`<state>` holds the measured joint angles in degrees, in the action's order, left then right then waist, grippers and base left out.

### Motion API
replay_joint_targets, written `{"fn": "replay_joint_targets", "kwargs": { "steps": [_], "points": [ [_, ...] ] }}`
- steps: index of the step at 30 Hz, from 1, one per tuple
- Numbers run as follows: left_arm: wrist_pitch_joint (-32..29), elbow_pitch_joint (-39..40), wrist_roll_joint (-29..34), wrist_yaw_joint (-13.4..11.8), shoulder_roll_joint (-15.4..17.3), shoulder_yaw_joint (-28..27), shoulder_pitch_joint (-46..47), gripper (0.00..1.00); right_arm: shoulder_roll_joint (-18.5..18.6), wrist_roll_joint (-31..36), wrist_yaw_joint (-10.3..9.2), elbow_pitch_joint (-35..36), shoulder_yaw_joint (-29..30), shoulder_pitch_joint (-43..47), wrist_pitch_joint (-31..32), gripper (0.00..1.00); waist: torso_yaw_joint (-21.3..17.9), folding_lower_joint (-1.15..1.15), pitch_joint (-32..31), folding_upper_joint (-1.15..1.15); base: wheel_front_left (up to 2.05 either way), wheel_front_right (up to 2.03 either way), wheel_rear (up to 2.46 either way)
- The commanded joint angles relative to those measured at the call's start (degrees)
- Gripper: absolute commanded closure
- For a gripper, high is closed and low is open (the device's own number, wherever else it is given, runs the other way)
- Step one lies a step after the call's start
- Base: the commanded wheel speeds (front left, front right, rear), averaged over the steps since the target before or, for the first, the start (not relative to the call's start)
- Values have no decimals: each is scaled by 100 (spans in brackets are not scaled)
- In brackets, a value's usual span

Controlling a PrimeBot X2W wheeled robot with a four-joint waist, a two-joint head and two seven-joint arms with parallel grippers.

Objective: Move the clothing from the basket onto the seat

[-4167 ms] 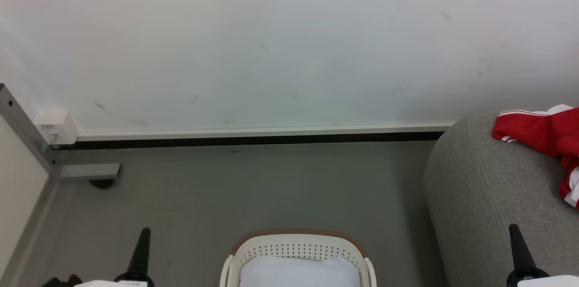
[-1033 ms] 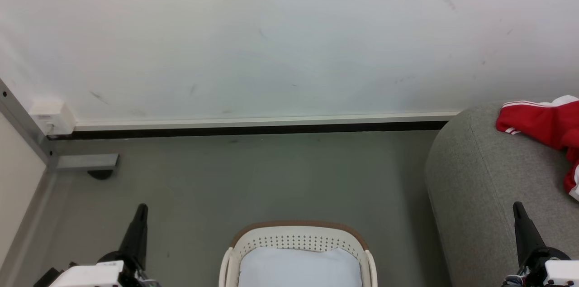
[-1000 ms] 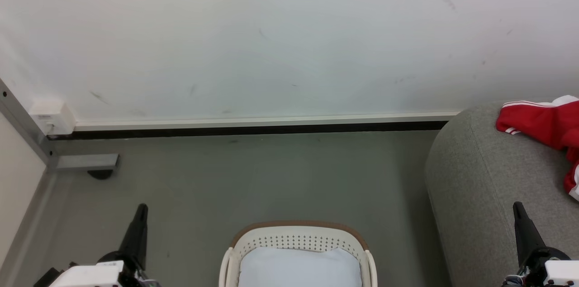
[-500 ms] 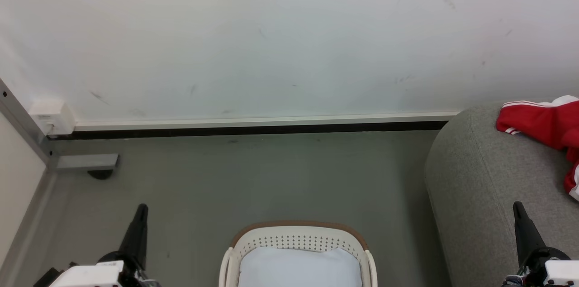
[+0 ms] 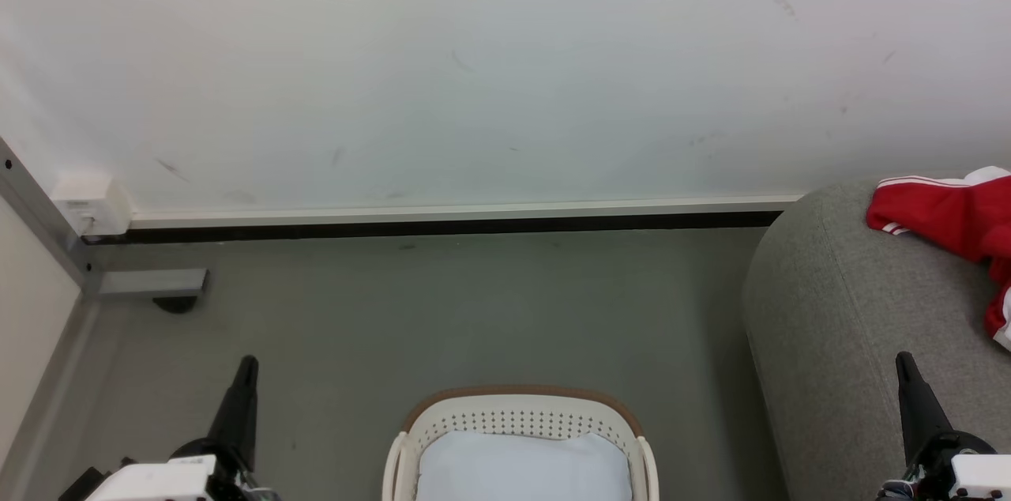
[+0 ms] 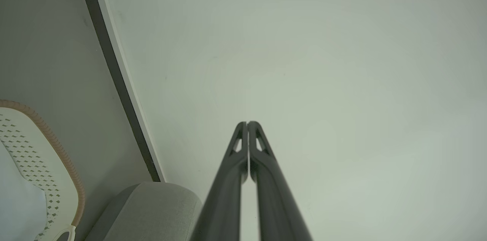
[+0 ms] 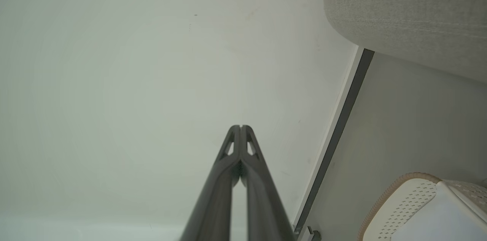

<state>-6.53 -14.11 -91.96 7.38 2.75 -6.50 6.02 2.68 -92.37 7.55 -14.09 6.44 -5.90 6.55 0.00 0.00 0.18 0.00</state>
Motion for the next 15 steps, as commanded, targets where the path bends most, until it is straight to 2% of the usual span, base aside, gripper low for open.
{"fn": "replay_joint_targets", "kwargs": {
  "steps": [1,15],
  "points": [
    [-22,16,-83,21,23,-13,52,100,39,-11,-12,26,20,-68,16,100,0,0,0,0,0,0,0],
    [-22,16,-83,21,23,-13,52,100,39,-11,-12,26,20,-68,16,100,0,0,0,0,0,0,0]
  ]
}}
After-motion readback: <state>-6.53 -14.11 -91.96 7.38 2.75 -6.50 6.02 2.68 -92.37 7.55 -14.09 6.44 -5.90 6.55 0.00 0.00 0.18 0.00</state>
